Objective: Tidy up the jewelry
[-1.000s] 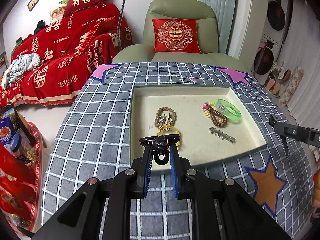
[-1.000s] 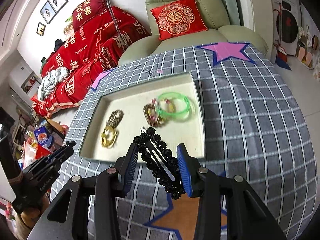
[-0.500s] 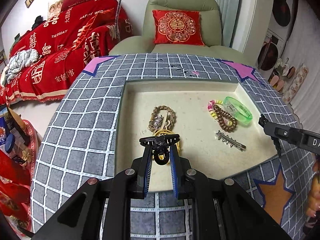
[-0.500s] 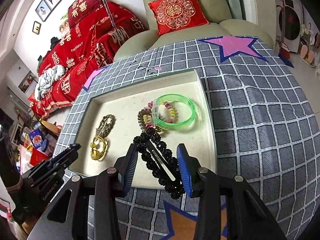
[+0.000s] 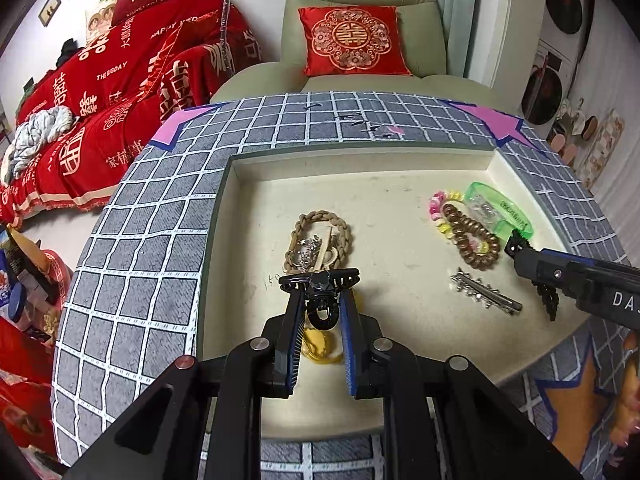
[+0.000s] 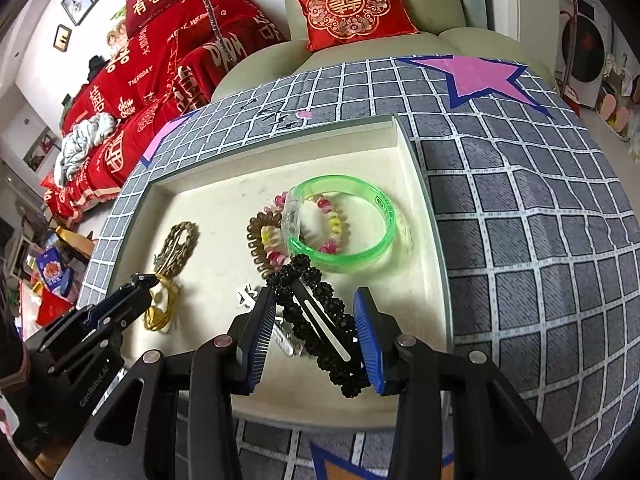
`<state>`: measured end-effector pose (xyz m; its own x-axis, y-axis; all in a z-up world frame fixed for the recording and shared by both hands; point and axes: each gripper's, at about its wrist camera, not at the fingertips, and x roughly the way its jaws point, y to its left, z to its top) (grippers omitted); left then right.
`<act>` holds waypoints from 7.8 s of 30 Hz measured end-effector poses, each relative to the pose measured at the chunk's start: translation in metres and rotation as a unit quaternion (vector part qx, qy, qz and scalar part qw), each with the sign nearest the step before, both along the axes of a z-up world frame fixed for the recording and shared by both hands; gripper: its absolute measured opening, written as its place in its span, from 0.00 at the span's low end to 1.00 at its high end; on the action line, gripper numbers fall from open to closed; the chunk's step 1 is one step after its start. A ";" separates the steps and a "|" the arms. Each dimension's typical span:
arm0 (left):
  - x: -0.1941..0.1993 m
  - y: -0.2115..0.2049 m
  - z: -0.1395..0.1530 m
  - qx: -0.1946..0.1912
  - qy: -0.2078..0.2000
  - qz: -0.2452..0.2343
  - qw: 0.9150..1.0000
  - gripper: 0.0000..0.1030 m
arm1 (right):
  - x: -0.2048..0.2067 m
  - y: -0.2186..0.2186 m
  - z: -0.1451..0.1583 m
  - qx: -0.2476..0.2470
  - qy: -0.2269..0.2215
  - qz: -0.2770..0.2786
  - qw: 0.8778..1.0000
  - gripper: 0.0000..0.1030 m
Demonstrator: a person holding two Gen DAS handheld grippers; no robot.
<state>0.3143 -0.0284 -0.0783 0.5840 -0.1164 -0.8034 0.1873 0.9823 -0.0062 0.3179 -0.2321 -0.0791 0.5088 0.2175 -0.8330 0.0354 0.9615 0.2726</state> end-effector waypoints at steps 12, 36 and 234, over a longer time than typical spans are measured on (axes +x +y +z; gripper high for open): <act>0.004 -0.004 -0.008 0.022 -0.006 -0.003 1.000 0.25 | 0.004 0.010 -0.009 -0.019 -0.003 0.009 1.000 0.44; 0.001 -0.007 -0.001 0.032 -0.006 0.010 0.999 0.25 | -0.004 0.006 0.000 0.007 -0.016 0.013 1.000 0.59; -0.301 0.034 0.093 0.018 -0.118 0.054 0.991 1.00 | -0.327 0.029 0.119 -0.147 -0.171 -0.053 0.973 1.00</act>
<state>0.0132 0.0055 0.0142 0.7634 -0.0176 -0.6457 0.0738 0.9955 0.0600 -0.0089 -0.2031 0.0397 0.7731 -0.0728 -0.6301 0.0942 0.9956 0.0006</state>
